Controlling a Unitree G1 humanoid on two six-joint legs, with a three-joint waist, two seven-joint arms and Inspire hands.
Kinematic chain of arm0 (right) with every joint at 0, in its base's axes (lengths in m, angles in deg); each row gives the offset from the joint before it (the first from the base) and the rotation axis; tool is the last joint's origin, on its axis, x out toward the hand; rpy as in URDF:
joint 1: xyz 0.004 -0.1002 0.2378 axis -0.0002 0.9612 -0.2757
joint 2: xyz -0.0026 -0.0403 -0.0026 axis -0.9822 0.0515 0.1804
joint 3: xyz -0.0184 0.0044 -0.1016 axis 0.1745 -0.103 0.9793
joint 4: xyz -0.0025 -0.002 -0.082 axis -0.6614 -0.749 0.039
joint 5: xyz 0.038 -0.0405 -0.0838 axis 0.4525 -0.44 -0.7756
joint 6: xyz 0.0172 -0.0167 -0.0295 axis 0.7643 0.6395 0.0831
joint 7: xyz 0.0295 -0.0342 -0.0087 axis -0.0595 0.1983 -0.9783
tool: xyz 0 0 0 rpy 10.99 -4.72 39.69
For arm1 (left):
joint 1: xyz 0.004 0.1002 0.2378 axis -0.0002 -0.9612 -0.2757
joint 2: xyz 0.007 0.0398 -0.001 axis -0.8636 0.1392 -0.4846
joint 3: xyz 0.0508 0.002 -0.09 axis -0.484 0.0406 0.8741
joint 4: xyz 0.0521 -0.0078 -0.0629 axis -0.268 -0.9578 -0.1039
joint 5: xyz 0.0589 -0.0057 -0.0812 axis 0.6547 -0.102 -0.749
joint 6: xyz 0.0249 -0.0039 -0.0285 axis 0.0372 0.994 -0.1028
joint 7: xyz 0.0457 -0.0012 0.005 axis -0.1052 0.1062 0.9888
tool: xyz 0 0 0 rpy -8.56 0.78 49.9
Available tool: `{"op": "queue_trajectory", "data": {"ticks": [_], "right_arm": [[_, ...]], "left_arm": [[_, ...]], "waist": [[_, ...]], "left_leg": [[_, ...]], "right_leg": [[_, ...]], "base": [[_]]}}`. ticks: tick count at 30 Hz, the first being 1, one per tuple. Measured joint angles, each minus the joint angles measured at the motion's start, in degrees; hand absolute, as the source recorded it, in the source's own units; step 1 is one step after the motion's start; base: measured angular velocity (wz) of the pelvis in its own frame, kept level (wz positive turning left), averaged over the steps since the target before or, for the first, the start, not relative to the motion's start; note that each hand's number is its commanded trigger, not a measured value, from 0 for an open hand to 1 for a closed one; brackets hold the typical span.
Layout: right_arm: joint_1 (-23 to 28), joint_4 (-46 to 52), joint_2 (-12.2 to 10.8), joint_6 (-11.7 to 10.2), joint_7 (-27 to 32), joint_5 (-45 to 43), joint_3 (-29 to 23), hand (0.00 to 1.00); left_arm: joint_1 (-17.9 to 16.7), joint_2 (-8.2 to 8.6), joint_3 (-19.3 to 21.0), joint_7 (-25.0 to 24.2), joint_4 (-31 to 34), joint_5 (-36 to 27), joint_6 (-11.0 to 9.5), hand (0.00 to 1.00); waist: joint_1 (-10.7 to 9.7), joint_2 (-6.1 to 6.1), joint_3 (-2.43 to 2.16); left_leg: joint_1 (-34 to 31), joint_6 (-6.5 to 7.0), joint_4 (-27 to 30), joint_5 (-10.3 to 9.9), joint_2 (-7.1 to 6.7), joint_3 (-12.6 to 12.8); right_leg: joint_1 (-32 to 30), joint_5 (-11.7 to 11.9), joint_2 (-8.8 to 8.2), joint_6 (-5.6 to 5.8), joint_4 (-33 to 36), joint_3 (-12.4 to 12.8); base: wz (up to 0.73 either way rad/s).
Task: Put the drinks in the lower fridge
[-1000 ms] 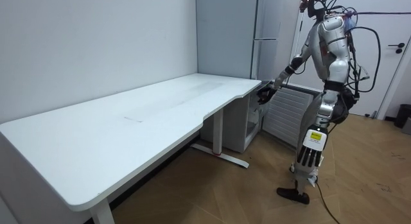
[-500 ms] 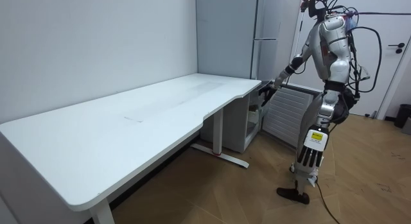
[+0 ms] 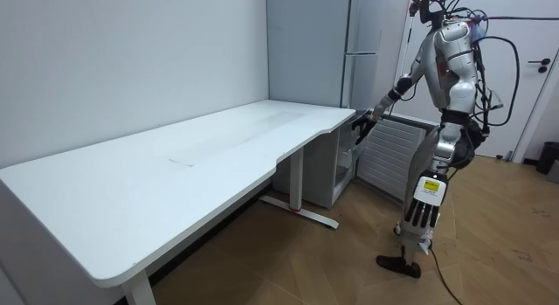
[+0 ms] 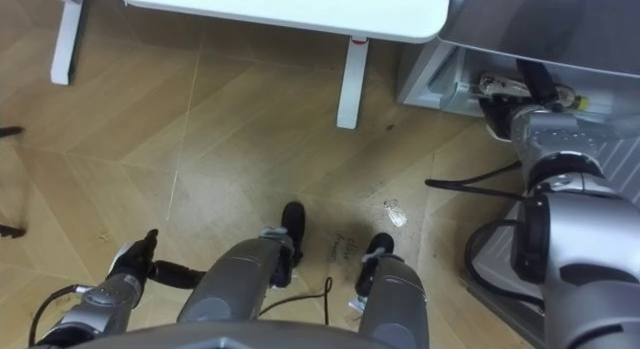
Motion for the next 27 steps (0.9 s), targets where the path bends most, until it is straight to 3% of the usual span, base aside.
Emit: {"op": "queue_trajectory", "data": {"ticks": [6,12,15,16,17,18,20,24,26,27], "right_arm": [[0.7,0.0,0.0,0.6,-1.6,-2.1,0.1,0.00],[3.8,-2.6,0.4,1.2,-3.7,-8.0,0.1,0.00],[6.5,-2.3,1.0,0.6,-5.5,-9.9,0.0,0.00],[8.1,-2.1,1.3,-0.2,-6.3,-10.9,-0.1,0.00],[9.6,-1.7,1.5,-0.9,-6.3,-11.8,0.0,0.00],[10.0,-1.6,1.6,-1.2,-6.3,-12.7,0.0,0.00],[12.6,-0.8,1.7,-1.8,-6.9,-16.1,0.0,0.00],[17.9,0.3,1.7,-3.0,-8.4,-21.2,1.1,0.00],[22.2,0.3,1.4,-2.9,-9.2,-26.9,1.1,0.00],[23.2,0.3,1.2,-2.9,-9.2,-27.6,1.1,0.00]], "left_arm": [[-0.5,-0.13,0.0,0.0,-0.6,0.0,0.5,0.00],[-1.8,-0.66,0.2,-0.3,-1.6,-0.1,0.5,0.00],[-2.5,-0.85,0.2,-0.5,-1.6,0.0,0.4,0.00],[-2.7,-0.86,0.2,-0.5,-1.4,0.0,0.4,0.00],[-3.2,-0.76,0.1,-0.6,-1.2,0.0,0.4,0.00],[-3.4,-0.74,0.1,-0.6,-1.2,0.0,0.4,0.00],[-4.0,-0.93,0.1,-0.8,-1.2,0.0,0.3,0.00],[-4.7,-1.13,0.2,-0.9,-1.3,0.1,0.0,0.00],[-6.1,-1.10,2.0,-0.8,-1.0,0.0,-0.5,0.00],[-6.7,-1.11,2.6,-0.7,-0.8,0.0,-0.5,0.00]], "waist": [[-0.1,0.03,-0.01],[-0.3,0.10,-0.07],[-2.2,0.15,-0.21],[-2.4,0.02,-0.35],[-2.8,0.10,-0.80],[-3.0,0.18,-0.87],[-4.0,0.22,-1.91],[-4.7,0.30,-2.57],[-5.0,0.01,-3.18],[-5.0,-0.08,-3.26]], "left_leg": [[1.2,-0.01,-0.1,0.0,0.06,-0.2],[7.3,-0.06,-2.3,0.0,0.33,-0.9],[9.4,-0.03,-2.9,-0.1,0.28,-1.2],[10.2,0.02,-3.1,-0.2,0.33,-1.2],[11.1,0.02,-3.3,-0.4,0.39,-1.2],[11.7,0.03,-3.4,-0.4,0.41,-1.2],[14.4,-0.02,-4.5,-0.6,0.40,-1.0],[19.5,-0.23,-6.4,-1.2,0.51,-0.7],[21.6,-0.59,-7.2,-1.4,0.64,-0.7],[22.0,-0.69,-7.3,-1.5,0.69,-0.7]], "right_leg": [[1.5,0.0,0.12,0.01,-0.4,-0.3],[9.2,0.6,0.99,0.39,-5.3,-1.8],[12.6,1.1,1.19,0.69,-7.6,-3.3],[14.0,1.4,1.43,0.80,-8.8,-3.4],[15.2,1.8,1.73,0.90,-9.6,-3.4],[16.0,2.1,1.87,0.96,-10.2,-3.4],[18.9,2.4,2.11,1.12,-12.0,-3.3],[23.8,2.6,2.56,1.26,-14.5,-3.1],[26.1,2.6,2.91,1.27,-16.4,-3.2],[26.5,2.5,2.99,1.25,-16.4,-3.2]], "base": [[0.00],[0.08],[0.18],[0.04],[0.00],[-0.07],[-0.05],[-0.06],[-0.05],[0.00]]}}
